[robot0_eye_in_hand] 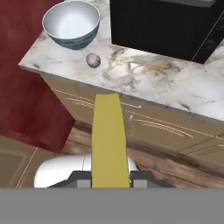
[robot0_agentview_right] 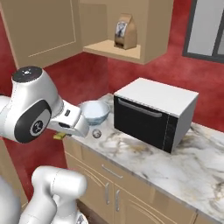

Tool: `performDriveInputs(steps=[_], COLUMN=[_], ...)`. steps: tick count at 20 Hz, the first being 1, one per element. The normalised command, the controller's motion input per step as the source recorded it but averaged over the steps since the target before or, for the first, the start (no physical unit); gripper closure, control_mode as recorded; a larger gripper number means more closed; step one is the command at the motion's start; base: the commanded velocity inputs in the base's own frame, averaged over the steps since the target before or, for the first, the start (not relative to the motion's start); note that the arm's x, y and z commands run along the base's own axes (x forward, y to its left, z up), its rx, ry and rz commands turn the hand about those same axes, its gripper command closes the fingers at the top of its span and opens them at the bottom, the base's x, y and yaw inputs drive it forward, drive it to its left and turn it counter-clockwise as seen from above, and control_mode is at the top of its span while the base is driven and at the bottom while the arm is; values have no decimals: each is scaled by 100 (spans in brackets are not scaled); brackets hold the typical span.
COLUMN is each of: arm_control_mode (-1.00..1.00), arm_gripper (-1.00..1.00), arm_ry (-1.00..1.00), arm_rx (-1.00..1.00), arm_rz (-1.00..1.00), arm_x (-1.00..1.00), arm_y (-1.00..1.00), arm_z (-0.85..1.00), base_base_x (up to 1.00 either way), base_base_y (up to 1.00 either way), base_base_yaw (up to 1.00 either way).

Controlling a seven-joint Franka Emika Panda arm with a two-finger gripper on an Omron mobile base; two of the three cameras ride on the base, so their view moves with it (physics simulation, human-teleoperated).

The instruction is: Pick the egg and butter from the fridge and place them by the bowl for mixing.

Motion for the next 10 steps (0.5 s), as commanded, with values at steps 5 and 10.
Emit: performDriveInputs(steps=[5, 10], arm_control_mode=[100, 100], arm_gripper=[100, 100], arm_ry=[0, 0], arm_rx=[0, 0], arm_rz=[0, 0], arm_x=[0, 0], arm_y=[0, 0], arm_z=[0, 0], base_base_x=[47, 36], base_base_y=[5, 12], base_base_yaw=[-15, -14])
